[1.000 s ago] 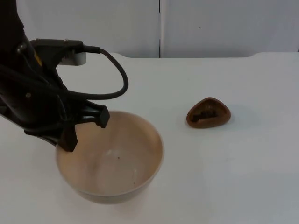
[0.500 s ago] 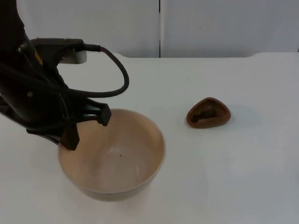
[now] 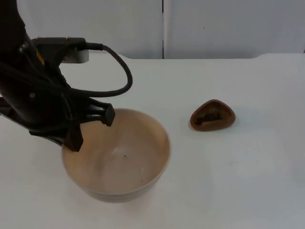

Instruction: Pick up the bowl with the left hand and pour the coffee beans from the cup into the bowl with the right hand.

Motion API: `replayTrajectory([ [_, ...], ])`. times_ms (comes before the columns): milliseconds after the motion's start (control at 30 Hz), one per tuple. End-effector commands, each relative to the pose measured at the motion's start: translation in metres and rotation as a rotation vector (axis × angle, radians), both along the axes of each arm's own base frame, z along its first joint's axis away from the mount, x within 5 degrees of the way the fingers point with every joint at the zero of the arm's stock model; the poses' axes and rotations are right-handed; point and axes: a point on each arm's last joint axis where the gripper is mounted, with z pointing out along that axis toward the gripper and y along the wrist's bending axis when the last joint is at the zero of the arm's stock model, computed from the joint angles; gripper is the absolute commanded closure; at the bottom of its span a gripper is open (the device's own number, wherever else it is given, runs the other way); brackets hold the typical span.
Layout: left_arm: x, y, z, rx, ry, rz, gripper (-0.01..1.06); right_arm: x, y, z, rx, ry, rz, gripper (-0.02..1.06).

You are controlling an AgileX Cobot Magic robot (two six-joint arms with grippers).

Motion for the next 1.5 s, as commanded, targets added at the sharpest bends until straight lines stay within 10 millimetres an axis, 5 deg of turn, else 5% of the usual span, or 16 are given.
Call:
replayTrajectory([
  [0,0.0,-0.002,0.004,-0.022,-0.015,0.015,1.05,0.014,0.0,0.003,-0.004,0.003,0.005,-0.01],
  [400,0.0,-0.003,0.004,-0.023,-0.017,0.015,1.05,0.081,0.006,0.018,-0.004,0.061,0.042,-0.01],
  [800,0.0,-0.003,0.004,-0.023,-0.019,0.015,1.05,0.114,0.017,0.009,0.015,0.164,0.075,0.0],
  [1167,0.001,-0.003,0.004,-0.026,-0.024,0.016,1.05,0.165,0.101,-0.023,-0.089,0.264,0.238,0.01],
  [1467,0.001,-0.003,0.004,-0.028,-0.025,0.017,1.05,0.195,0.126,-0.059,-0.105,0.32,0.233,0.01],
])
